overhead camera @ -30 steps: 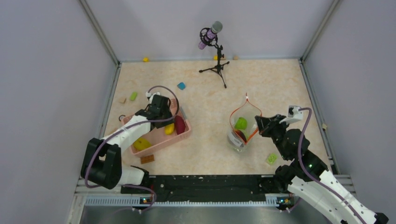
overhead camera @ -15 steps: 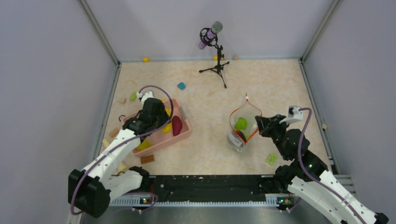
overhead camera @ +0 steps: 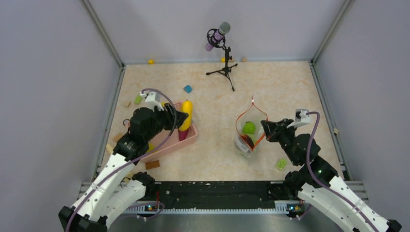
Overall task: Place the food in the zip-top bag and seal the zipper
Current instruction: Pick up the fake fruit from the bin, then place the fake fruit in the zipper food storage bag, then pick up the fake vegetable from the bin, then place the fake vegetable in the zipper food storage bag.
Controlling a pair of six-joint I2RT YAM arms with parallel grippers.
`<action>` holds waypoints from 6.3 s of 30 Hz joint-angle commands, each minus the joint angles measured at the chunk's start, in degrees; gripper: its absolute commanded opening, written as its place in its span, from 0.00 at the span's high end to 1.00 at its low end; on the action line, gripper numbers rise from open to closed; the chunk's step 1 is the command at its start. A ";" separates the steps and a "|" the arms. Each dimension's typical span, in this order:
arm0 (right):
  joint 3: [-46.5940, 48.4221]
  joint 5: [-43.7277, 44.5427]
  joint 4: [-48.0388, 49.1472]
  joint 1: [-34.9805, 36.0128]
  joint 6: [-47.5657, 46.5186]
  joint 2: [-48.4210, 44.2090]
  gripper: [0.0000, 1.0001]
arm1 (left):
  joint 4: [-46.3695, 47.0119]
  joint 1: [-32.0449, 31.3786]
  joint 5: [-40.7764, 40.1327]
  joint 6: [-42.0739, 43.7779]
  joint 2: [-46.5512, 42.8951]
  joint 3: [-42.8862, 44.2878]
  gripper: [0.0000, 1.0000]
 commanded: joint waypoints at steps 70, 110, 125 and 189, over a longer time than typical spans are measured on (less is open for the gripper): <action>-0.86 -1.23 5.19 0.01 -2.49 -0.99 1.00 | 30.60 -40.55 -16.93 7.56 28.81 14.64 0.03; -0.73 -1.02 5.00 0.05 -2.57 -0.57 1.00 | -1.79 -1.98 -19.08 -16.53 11.69 -6.96 0.03; -0.80 -0.70 5.01 0.05 -2.87 -0.43 1.00 | 6.82 0.63 -13.29 -14.90 26.54 -7.32 0.11; -0.48 -3.06 5.32 0.01 -4.47 0.16 1.00 | 19.09 -21.68 19.72 7.02 23.60 18.79 1.00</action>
